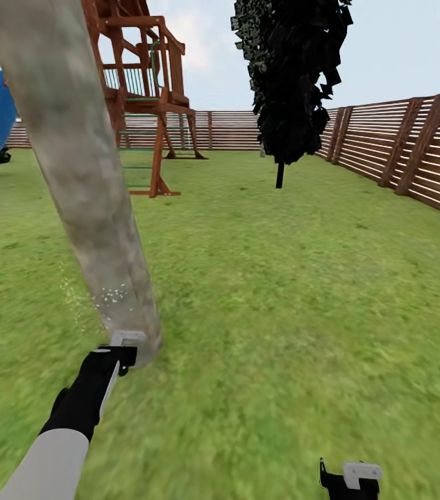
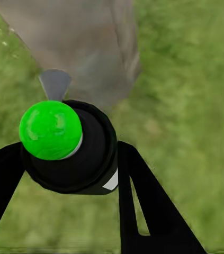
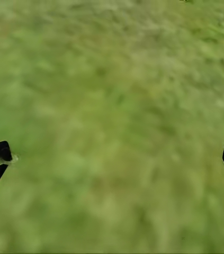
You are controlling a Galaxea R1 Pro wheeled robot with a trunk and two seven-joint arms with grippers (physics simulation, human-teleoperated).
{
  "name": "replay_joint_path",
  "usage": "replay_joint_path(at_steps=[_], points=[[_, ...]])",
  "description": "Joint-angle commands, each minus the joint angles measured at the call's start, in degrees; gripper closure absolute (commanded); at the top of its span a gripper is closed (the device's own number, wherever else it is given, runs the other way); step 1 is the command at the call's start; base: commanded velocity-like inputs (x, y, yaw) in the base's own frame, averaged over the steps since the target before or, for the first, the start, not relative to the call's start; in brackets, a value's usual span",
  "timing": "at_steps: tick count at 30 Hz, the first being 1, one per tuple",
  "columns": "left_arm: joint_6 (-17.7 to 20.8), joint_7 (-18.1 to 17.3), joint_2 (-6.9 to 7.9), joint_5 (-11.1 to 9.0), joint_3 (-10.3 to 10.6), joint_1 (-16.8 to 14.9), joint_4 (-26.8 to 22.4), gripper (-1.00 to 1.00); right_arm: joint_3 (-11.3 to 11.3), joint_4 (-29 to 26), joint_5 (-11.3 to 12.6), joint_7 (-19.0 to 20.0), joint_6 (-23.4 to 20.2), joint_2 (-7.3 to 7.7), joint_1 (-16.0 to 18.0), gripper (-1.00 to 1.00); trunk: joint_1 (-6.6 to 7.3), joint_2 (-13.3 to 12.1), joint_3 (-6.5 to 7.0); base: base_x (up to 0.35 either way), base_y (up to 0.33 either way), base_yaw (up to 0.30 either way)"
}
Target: In the garden, pick up the pesticide atomizer on the floor and spray pesticide onto both trees until each tree trunk is fully covered.
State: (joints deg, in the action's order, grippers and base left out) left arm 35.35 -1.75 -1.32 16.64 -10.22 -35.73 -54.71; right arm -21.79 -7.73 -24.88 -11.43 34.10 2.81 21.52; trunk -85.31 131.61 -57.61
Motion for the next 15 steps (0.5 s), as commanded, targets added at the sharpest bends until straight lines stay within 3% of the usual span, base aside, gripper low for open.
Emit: replay_joint_path(at_steps=[1, 3, 5, 7, 8, 10, 12, 14, 15], points=[[0.0, -0.2, 2.26, -0.2, -1.4, 0.1, 2.2, 1.00, 0.0, 0.0, 0.0, 0.0, 0.0, 0.00, 0.0, -1.00, 0.00, 0.0, 0.00, 0.142, -0.271, 0.004], [-0.3, -0.4, 4.31, -0.3, -2.8, 0.1, 4.1, 1.00, 0.0, 0.0, 0.0, 0.0, 0.0, 0.00, 0.0, -1.00, 0.00, 0.0, 0.00, 0.142, -0.271, 0.001], [-0.6, -0.3, 4.63, -0.4, -3.8, 0.1, 5.3, 1.00, 0.0, 0.0, 0.0, 0.0, 0.0, 0.01, 0.0, -1.00, 0.00, 0.0, 0.00, 0.142, -0.271, 0.000], [-0.6, -0.1, 3.28, -0.4, -3.6, 0.1, 5.5, 1.00, 0.0, 0.0, 0.0, 0.0, 0.0, 0.00, 0.0, -1.00, 0.00, 0.0, 0.00, 0.142, -0.271, 0.000], [-0.7, 0.0, 1.77, -0.3, -3.6, -0.1, 5.6, 1.00, 0.0, 0.0, 0.0, 0.0, 0.0, 0.00, 0.0, -1.00, 0.00, 0.0, 0.00, 0.142, -0.271, 0.000], [-0.7, 0.0, 0.84, -0.2, -3.6, -0.2, 5.5, 1.00, 0.0, 0.0, 0.0, 0.0, 0.0, 0.00, 0.0, -1.00, 0.00, 0.0, 0.00, 0.142, -0.271, 0.000], [-0.7, 0.0, 1.29, -0.2, -4.1, -0.2, 5.5, 1.00, 0.0, 0.0, 0.0, 0.0, 0.0, 0.00, 0.0, -1.00, 0.00, 0.0, 0.00, 0.142, -0.271, 0.007], [-0.8, 0.1, 3.70, -0.1, -5.0, 0.1, 5.5, 1.00, 0.0, 0.0, 0.0, 0.0, 0.0, 0.00, 0.0, -1.00, 0.00, 0.0, 0.00, 0.135, -0.271, 0.146], [-0.8, 0.1, 5.11, -0.1, -6.8, 0.2, 5.5, 1.00, 0.0, 0.0, 0.0, 0.0, 0.0, 0.00, 0.0, -1.00, 0.00, 0.0, 0.00, 0.111, -0.271, 0.240]])
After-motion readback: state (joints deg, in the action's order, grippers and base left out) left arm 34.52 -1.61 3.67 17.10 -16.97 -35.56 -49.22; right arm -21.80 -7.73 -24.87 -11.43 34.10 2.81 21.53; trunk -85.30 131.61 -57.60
